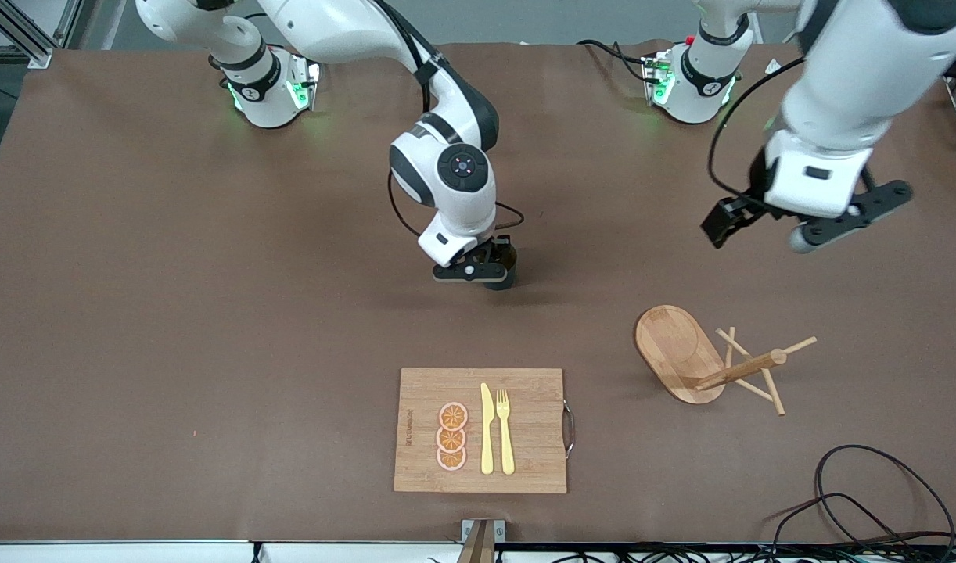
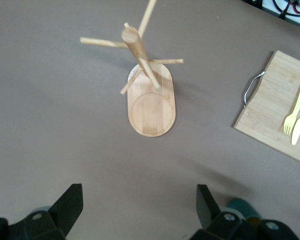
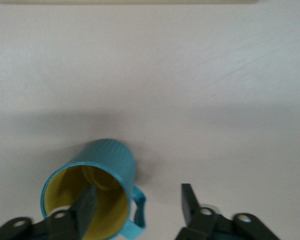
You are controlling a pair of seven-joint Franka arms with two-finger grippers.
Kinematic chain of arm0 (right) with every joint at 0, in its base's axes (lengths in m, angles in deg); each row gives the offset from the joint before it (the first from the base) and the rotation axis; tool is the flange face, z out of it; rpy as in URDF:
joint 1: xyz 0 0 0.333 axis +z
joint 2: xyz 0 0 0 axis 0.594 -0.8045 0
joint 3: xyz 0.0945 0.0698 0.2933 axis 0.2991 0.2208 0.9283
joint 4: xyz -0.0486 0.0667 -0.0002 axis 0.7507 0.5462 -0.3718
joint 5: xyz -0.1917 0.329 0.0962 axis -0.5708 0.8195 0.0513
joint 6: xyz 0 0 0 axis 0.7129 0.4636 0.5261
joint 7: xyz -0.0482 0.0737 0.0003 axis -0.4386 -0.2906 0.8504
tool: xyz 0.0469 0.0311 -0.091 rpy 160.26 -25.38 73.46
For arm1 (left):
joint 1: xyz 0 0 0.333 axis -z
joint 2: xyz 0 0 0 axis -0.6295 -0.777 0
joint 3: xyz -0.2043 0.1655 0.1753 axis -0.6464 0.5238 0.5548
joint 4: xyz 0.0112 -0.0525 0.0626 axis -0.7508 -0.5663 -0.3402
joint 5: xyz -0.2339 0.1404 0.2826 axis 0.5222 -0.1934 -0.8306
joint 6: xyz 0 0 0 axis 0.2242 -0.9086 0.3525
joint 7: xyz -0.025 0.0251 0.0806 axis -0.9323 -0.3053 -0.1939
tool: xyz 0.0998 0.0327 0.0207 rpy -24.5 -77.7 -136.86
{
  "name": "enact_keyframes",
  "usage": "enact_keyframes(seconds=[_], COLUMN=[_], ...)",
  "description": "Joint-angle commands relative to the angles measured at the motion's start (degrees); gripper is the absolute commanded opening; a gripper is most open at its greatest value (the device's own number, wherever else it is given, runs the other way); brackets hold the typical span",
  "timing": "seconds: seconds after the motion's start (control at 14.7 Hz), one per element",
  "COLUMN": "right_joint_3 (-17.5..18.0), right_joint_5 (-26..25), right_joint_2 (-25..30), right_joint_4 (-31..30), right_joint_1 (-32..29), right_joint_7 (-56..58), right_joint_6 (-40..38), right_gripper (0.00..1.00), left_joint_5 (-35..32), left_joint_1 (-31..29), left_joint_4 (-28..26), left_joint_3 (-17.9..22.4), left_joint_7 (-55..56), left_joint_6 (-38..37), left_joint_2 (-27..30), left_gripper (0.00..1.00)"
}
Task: Pass cup and hang on rack
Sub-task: 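Carry the teal mug with the right gripper toward the table middle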
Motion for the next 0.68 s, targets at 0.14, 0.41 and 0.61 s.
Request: enact_keyframes(seconds=[0.14,0.41,0.61], right_joint_3=[0.7,0.5,0.5], right_joint_5=[-0.2,-0.9,-4.2], right_joint_2=[10.0,16.3,19.5], right_joint_4=[-1.1,-1.2,-2.2], right_joint_1=[-11.7,-23.7,-31.6], right_joint_7=[11.2,24.5,34.5], right_joint_6=[-13.0,-22.5,-25.7], right_gripper=[1.0,1.0,1.0], left_joint_5=[-6.0,-12.6,-19.3], left_joint_1=[3.9,12.9,21.5], left_joint_4=[2.1,4.0,5.7], left_joint_3=[-5.7,-5.6,-5.6], left_joint_7=[16.3,28.3,40.2], left_joint_6=[1.6,1.7,1.7], left_joint_2=[-5.7,-10.7,-15.9], left_gripper=[1.0,1.0,1.0])
